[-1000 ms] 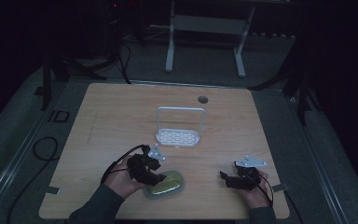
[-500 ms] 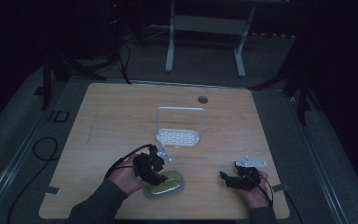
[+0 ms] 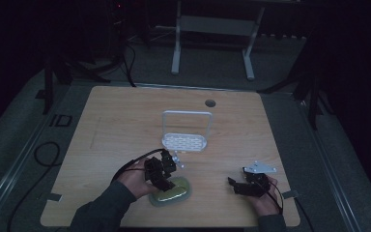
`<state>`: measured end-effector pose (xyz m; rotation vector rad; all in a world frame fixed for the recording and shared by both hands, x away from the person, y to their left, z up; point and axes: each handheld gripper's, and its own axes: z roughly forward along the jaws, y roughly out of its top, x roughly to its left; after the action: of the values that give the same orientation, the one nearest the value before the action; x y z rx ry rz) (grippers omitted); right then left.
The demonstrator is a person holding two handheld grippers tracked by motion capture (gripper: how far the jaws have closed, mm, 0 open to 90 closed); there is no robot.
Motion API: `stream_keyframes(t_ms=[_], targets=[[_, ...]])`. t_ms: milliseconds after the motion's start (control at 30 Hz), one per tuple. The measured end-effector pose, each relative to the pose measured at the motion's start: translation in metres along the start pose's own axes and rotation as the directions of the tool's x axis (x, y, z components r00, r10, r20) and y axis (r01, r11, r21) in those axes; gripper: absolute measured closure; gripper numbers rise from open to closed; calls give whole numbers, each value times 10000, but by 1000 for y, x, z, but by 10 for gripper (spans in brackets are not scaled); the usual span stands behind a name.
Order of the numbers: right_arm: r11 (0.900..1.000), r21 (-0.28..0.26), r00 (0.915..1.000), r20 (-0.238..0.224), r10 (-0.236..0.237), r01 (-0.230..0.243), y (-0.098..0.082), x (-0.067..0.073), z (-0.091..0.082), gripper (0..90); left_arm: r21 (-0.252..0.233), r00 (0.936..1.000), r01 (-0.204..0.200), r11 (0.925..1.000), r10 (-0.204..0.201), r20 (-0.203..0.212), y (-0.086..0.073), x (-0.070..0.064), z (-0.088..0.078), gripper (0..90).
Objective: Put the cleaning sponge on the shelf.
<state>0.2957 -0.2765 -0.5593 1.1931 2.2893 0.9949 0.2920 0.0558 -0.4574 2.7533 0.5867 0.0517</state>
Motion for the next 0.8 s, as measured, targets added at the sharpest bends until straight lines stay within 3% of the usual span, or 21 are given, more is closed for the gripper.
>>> stream_keyframes(t_ms=[367, 800], targets=[[10000, 3, 10000, 3, -14, 14, 0, 0, 0, 222, 639, 9999, -111, 9979, 104, 109, 7, -2, 6, 613], [10000, 3, 10000, 0, -23, 23, 0, 0, 0, 221, 1494, 9987, -444, 9878, 404, 297, 15, -2, 16, 641]])
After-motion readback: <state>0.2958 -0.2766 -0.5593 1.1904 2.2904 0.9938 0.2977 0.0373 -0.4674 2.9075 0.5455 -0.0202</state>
